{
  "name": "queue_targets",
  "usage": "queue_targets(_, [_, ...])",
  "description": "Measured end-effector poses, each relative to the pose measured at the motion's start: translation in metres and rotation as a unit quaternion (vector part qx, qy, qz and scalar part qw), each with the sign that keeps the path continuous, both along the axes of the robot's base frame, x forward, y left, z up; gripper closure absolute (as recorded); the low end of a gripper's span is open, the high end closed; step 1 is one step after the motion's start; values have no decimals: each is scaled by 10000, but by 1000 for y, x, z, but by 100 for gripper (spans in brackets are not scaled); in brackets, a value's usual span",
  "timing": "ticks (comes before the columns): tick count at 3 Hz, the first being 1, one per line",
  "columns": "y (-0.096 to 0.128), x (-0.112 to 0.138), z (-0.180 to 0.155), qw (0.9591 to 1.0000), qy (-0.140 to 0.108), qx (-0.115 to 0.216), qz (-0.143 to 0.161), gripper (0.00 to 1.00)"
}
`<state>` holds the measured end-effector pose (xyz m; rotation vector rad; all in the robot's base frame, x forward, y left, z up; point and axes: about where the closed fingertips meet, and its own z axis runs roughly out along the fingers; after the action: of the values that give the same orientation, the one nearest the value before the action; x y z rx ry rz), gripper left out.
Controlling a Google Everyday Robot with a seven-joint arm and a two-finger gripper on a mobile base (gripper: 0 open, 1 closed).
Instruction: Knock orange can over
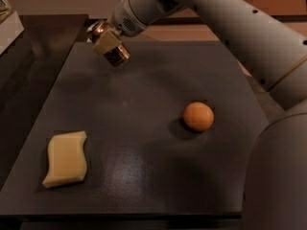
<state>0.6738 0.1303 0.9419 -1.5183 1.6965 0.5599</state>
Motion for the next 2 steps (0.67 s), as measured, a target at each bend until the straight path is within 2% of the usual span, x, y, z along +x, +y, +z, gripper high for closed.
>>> queue_targets(1, [-15,-21,-10,9975,226,-609,270,100])
queue_targets(2, [-28,-35,-25,9908,511,-1156,485,100])
